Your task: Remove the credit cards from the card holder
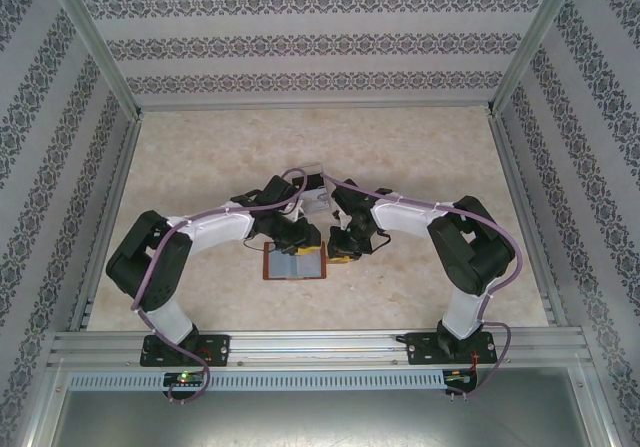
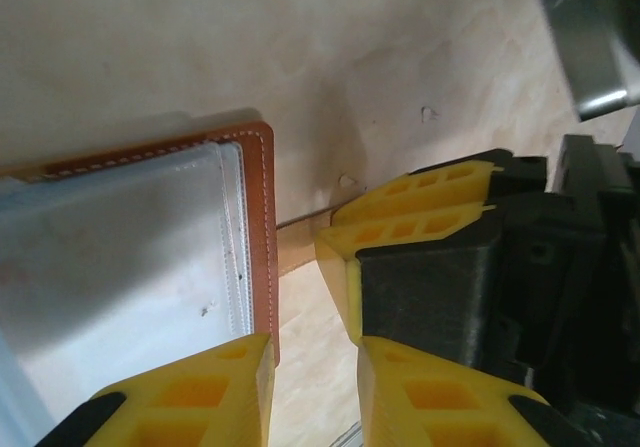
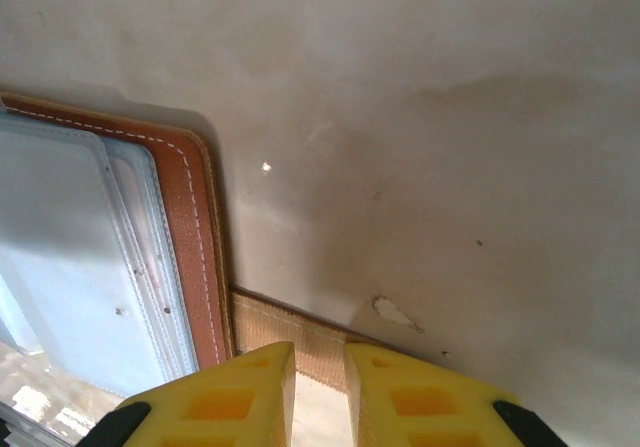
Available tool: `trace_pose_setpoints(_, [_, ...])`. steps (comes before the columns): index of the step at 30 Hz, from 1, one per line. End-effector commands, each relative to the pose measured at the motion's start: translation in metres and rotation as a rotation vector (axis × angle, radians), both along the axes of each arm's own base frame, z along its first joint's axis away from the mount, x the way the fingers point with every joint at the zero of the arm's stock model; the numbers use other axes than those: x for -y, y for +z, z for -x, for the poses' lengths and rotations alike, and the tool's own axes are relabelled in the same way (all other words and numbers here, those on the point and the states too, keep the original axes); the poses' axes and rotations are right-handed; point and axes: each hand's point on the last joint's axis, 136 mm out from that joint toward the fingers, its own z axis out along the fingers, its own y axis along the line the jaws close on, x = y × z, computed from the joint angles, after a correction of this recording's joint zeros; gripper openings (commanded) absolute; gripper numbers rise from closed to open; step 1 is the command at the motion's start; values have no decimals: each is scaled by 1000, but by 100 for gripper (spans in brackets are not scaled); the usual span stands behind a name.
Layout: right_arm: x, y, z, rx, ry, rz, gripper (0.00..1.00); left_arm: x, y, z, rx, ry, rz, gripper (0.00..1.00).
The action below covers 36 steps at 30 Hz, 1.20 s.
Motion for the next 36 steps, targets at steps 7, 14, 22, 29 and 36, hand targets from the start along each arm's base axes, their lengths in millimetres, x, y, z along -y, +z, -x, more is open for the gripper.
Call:
trace_pose_setpoints(7, [8,-12,8,-26,15,42,23,13,-20,10,-67,-21,5,30])
trace_pose_setpoints(14, [8,-12,9,-30,12,41,23,7,-29,16,-85,-46,-51,32])
trace_pose_setpoints(22, [8,-13,10,-31,13,44,23,-7,-40,26,-99,-80,-161,34])
trace_pose_setpoints(29, [9,-14,10,-32,10,43,23,-25,-43,31,-76,-119,-315,35])
trace_pose_setpoints(36, [9,-15,12,-37,14,43,23,-33,-39,26,-35,-168,-438,39])
